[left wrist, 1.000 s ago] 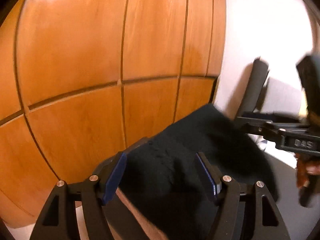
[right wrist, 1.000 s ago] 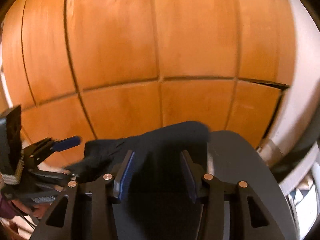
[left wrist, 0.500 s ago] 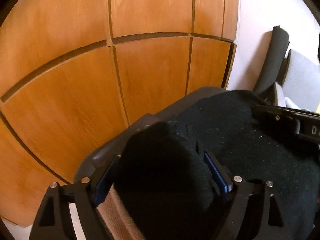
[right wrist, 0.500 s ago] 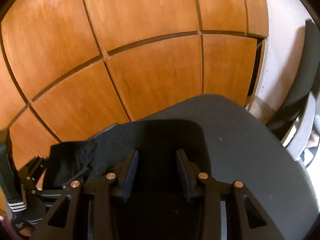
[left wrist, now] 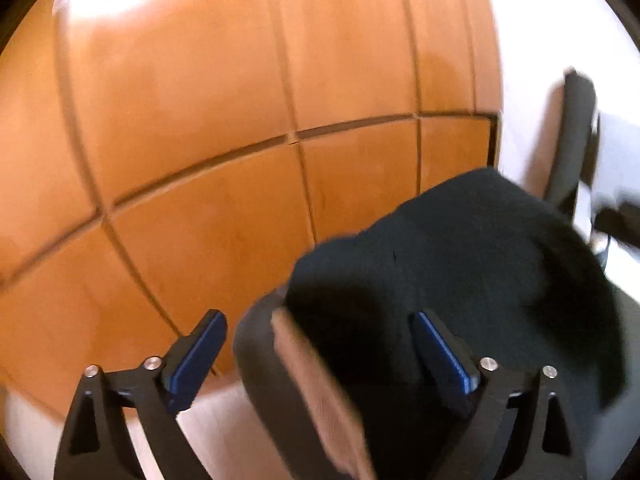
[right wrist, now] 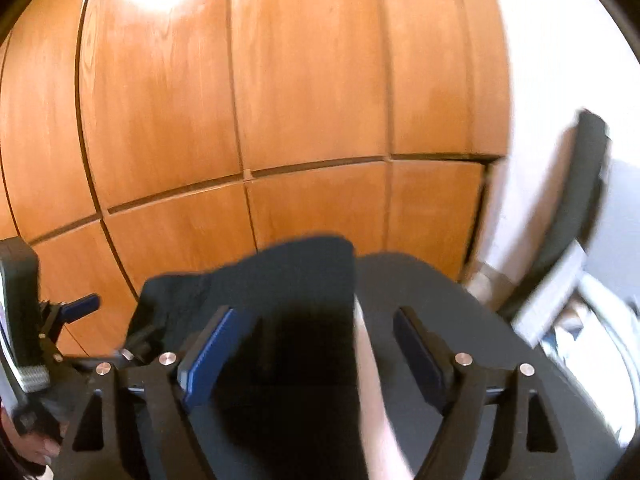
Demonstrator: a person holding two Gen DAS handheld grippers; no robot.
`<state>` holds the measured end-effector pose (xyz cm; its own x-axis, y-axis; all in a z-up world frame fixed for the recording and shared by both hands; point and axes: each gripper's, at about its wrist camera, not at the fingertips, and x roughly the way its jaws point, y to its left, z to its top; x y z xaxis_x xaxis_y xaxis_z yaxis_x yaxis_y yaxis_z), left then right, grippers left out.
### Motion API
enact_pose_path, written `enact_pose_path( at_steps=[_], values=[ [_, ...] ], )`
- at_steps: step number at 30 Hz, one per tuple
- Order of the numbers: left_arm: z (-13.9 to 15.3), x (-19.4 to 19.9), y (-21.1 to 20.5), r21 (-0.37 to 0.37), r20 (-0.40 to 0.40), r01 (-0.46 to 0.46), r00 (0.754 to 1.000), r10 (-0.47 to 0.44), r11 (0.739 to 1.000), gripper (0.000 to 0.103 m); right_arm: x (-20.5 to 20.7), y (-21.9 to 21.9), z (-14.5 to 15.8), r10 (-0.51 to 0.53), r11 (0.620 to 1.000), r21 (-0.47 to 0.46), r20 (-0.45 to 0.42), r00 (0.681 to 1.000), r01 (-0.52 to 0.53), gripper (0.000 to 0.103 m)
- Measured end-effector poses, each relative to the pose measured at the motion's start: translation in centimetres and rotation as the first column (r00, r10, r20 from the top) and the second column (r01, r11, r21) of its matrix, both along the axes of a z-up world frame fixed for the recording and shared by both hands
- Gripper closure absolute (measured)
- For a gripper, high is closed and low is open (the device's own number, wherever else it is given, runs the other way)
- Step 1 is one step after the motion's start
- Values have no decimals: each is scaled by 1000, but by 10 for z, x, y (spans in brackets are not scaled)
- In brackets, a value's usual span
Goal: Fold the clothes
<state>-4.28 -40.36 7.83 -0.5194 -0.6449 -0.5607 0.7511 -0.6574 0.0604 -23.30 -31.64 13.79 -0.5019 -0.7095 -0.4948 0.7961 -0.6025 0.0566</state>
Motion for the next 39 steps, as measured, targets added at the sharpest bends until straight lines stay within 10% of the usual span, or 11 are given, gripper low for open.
enact_pose_path(
  at_steps=[6,12,26,39],
  values=[
    [-40,77,66,142,-147,-60,986,81,988,0,69,92,-67,-141,990,36,28,990,140,20],
    [-93,72,110,223,31,-89,996,84,971,0,96,118,-120,-178,976,133,42,983,171,20],
    [-95,63,139,65,154,-99,984,88,993,0,110,97,-135,-110,982,152,-9,994,110,20],
    [-94,77,140,170,52,-89,995,81,981,0,118,98,-133,-65,991,117,-36,997,69,20]
  ],
)
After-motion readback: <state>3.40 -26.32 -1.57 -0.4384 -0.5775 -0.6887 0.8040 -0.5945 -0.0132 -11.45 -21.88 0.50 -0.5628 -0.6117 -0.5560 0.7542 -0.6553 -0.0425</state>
